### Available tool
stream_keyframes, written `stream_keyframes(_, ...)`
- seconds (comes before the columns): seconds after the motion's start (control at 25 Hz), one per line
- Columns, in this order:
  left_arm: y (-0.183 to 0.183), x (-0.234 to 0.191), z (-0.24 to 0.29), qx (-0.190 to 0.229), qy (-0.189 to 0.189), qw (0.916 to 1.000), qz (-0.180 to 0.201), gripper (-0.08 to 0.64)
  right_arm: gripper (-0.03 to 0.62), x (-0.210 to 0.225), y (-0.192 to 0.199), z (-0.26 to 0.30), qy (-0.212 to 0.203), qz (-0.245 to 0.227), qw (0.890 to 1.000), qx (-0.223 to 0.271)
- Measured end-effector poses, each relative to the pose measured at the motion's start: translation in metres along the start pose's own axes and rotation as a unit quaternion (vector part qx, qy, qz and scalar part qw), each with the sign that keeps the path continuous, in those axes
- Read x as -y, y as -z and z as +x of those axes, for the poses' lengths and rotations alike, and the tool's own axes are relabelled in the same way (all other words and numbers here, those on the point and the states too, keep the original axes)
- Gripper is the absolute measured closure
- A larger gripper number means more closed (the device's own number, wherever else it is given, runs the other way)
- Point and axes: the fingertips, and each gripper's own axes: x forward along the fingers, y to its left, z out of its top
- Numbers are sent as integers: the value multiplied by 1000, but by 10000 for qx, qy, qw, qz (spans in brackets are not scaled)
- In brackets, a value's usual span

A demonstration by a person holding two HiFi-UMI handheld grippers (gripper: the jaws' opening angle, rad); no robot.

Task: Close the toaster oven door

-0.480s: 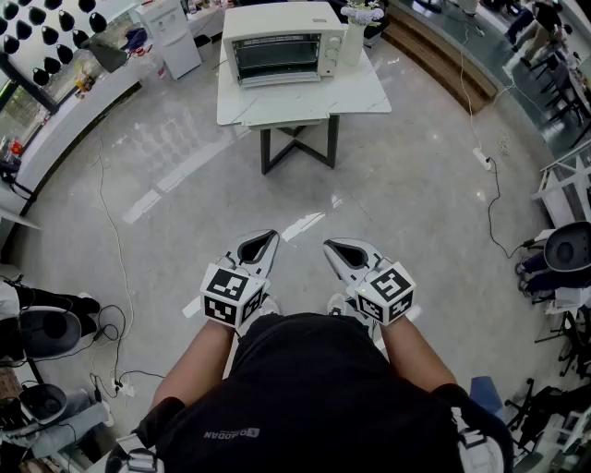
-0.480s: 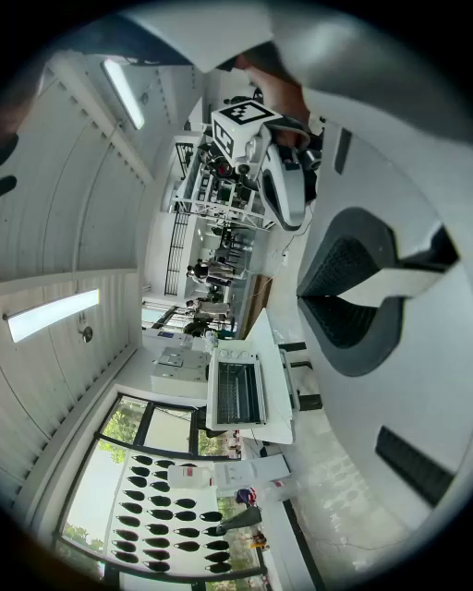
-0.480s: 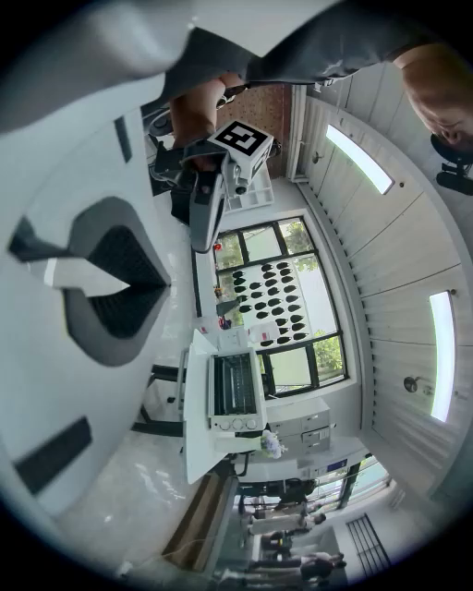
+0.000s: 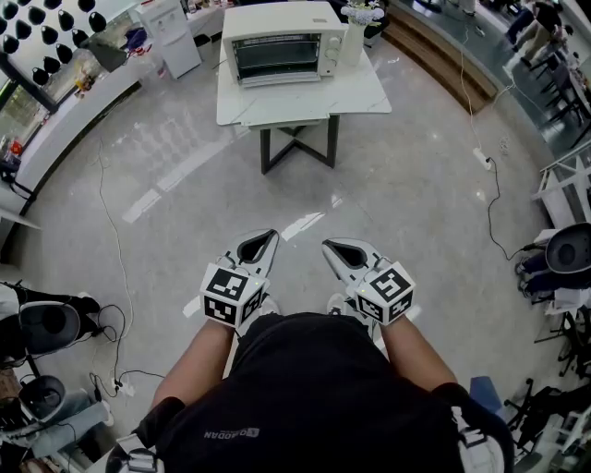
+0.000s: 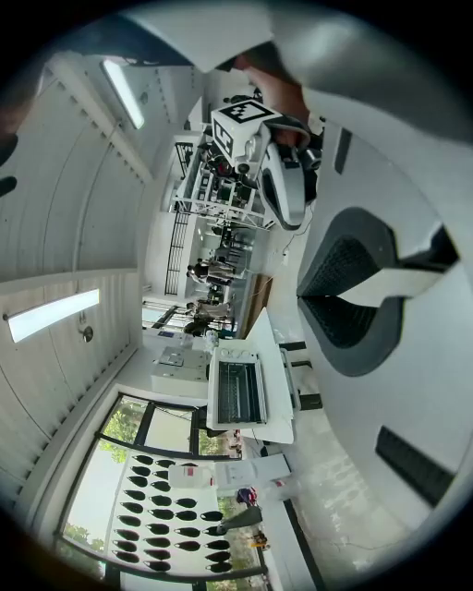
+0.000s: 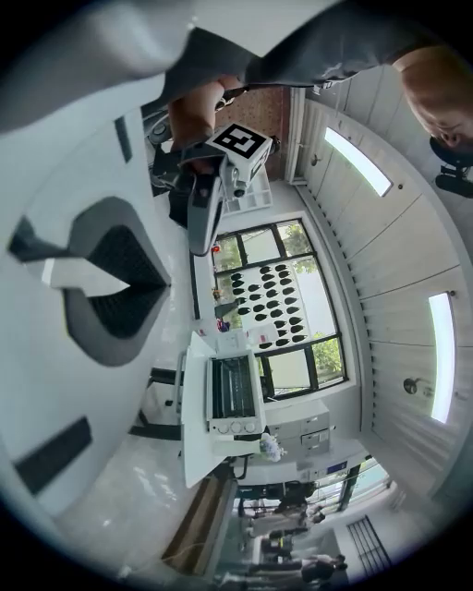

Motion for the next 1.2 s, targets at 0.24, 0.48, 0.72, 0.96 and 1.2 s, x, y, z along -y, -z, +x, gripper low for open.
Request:
stream_keyframes(0.24, 6, -6, 5, -47, 113, 9992, -393, 557, 591, -7, 0, 7, -236, 53, 9997, -55)
stream_keyframes(0.48, 3, -11, 2, -23, 107, 9998, -152, 557, 591, -9, 2, 15, -143, -41, 9997, -180)
stream_keyframes(0.72, 2, -24, -9, 10, 145, 9999, -56, 557, 591, -20, -2, 29, -42, -63, 9998, -168)
stream_keyframes(0.96, 8, -49, -27, -2, 213, 9998, -51, 557, 591, -35, -6, 51, 130, 20, 9998, -145)
stream_keyframes(1.2, 23, -71, -45, -105, 322, 9994, -33, 557, 591, -58, -6, 72, 252, 152, 9995, -134)
